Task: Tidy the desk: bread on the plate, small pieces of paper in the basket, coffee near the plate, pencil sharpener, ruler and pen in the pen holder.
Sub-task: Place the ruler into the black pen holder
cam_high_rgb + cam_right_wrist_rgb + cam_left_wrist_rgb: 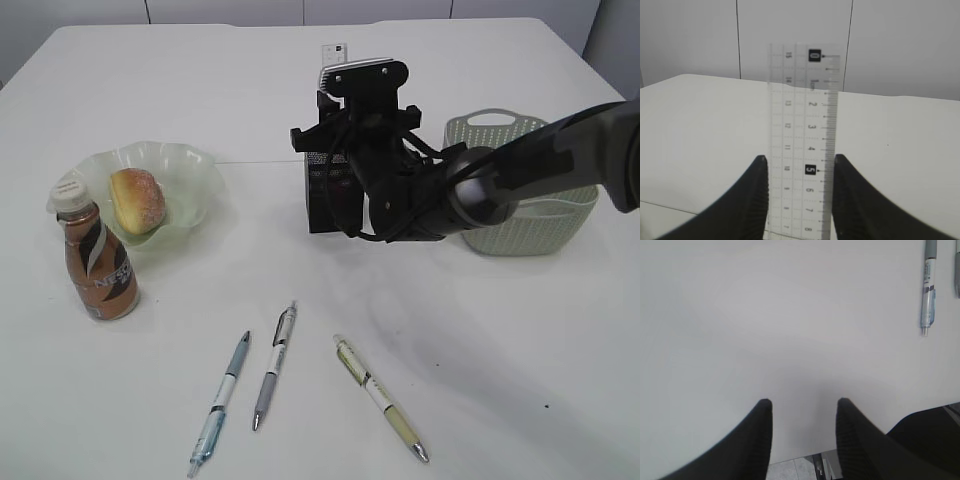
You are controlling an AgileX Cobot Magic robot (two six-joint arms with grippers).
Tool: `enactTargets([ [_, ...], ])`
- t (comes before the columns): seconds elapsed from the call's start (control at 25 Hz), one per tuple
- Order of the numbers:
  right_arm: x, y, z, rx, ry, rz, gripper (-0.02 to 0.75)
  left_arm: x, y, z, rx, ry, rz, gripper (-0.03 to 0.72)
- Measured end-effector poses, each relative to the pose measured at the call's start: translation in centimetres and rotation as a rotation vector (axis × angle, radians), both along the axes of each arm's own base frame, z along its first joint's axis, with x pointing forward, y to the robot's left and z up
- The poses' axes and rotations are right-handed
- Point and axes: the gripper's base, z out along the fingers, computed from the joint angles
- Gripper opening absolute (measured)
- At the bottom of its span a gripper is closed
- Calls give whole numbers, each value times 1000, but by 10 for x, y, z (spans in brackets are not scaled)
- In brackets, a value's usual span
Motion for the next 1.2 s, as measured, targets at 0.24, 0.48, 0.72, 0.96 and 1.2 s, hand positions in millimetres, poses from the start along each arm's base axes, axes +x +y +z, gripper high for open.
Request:
enactTargets([
  [0.24, 0, -2, -1, 55, 18, -26, 340, 0, 0, 0, 0, 2, 0, 307],
  [0.48, 1, -4, -1, 91, 29, -44, 396, -1, 0, 0, 3, 9, 0, 307],
  [0.72, 1, -4, 0, 83, 25, -43, 396, -1, 1, 0, 7, 8, 0, 307],
  [0.96, -3, -2, 27, 80, 70, -7, 396, -1, 1, 0, 10, 9, 0, 307],
  [1.2, -17, 3, 66, 56, 249, 100, 391, 0, 0, 0, -1, -5, 0, 307],
])
